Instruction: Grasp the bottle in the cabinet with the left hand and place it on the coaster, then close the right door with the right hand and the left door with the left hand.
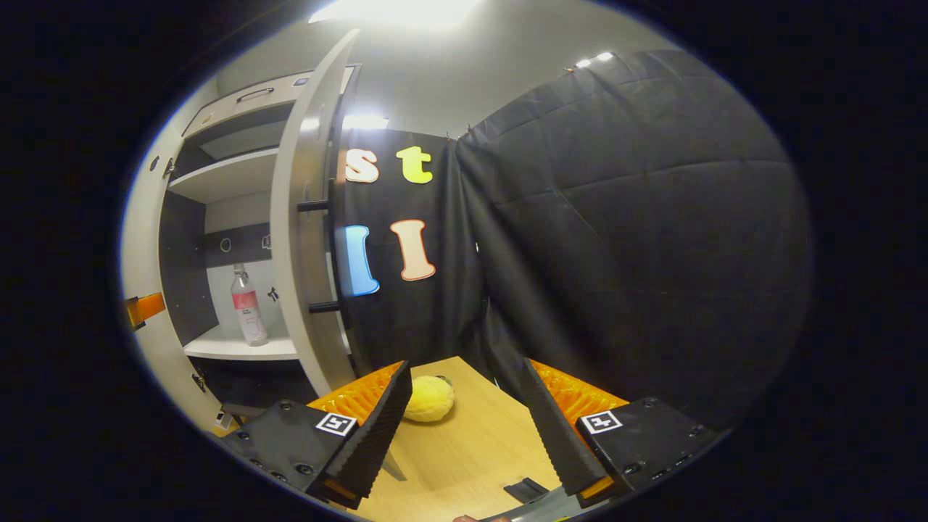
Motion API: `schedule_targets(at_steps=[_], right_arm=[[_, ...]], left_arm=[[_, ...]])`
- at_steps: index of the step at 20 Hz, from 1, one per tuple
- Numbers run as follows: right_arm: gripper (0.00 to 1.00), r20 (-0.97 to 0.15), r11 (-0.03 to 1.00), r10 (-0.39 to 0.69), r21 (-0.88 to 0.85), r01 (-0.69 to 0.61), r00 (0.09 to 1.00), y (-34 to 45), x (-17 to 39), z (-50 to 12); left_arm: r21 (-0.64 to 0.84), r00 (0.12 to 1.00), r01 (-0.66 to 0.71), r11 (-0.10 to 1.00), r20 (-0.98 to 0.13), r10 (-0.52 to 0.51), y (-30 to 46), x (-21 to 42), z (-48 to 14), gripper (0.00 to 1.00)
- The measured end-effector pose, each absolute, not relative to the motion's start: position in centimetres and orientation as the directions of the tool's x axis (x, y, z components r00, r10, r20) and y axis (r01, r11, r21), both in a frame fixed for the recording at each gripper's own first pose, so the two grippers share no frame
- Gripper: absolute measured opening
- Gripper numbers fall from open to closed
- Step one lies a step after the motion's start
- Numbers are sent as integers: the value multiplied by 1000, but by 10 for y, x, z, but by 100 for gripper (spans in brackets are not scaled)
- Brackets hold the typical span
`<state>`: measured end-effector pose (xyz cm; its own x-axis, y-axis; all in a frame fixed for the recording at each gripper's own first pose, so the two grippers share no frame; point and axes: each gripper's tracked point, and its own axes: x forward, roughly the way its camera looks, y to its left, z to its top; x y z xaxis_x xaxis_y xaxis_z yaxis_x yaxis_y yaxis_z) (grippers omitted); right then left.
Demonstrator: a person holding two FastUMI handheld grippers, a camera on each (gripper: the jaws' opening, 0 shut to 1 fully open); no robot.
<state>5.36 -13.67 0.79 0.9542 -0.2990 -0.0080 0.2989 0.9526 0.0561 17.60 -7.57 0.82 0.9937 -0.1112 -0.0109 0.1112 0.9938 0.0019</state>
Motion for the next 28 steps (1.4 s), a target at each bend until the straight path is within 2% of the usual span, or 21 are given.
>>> schedule_targets(at_steps=[1,2,3,4,5,10,11,15,16,17,18,19,20,21,22,23,24,25,27,28], right_arm=[[96,-5,948,-312,64,312,950,-142,59,10],[92,-4,943,-325,72,325,946,-148,65,9],[96,-5,938,-338,77,337,941,-154,70,9],[92,-4,934,-349,85,348,937,-160,74,8],[96,-3,929,-359,92,358,933,-164,77,9],[96,8,909,-405,110,402,914,-181,91,4],[96,5,903,-416,116,413,909,-184,93,1],[96,-23,902,-411,136,410,912,-182,101,-14],[96,-24,906,-404,128,404,914,-183,104,-16],[92,-21,909,-400,121,399,916,-184,107,-14],[92,-20,911,-396,115,395,918,-183,111,-15],[92,-24,913,-393,109,393,919,-183,113,-17],[96,-30,914,-391,103,392,920,-184,118,-19],[96,-37,915,-389,98,391,921,-184,122,-20],[96,-41,916,-389,93,391,920,-186,124,-21],[96,-44,915,-391,89,394,919,-189,126,-22],[96,-46,915,-392,88,395,919,-191,128,-24],[92,-47,914,-393,89,396,918,-193,130,-24],[92,-50,913,-393,99,396,918,-196,135,-25],[92,-49,912,-393,104,396,918,-198,138,-25]], left_arm=[[8,994,113,994,-16,-113,-79,192,7,100],[10,993,114,993,-22,-113,-82,209,6,100],[7,993,115,993,-34,-115,-84,226,2,100],[-1,992,118,993,-45,-118,-87,242,0,88],[-10,991,124,992,-58,-125,-89,257,-3,100],[-10,986,137,991,-95,-137,-101,327,-19,100],[-11,985,140,990,-102,-140,-104,335,-22,94],[-25,980,150,988,-127,-152,-116,368,-41,94],[-20,980,150,988,-132,-152,-118,376,-44,99],[-15,979,151,988,-134,-152,-120,380,-46,94],[-10,979,154,988,-136,-154,-123,387,-49,94],[-1,979,151,988,-137,-150,-124,393,-52,99],[8,980,143,990,-142,-140,-124,399,-55,99],[11,980,140,990,-147,-137,-124,403,-58,91],[10,980,137,990,-149,-134,-125,408,-59,99],[5,980,136,991,-148,-133,-125,412,-61,90],[0,980,134,991,-145,-133,-125,416,-61,100],[-2,981,130,992,-143,-129,-125,418,-62,99],[-7,981,124,992,-151,-124,-124,422,-64,75],[-7,981,122,992,-154,-122,-124,425,-66,84]])
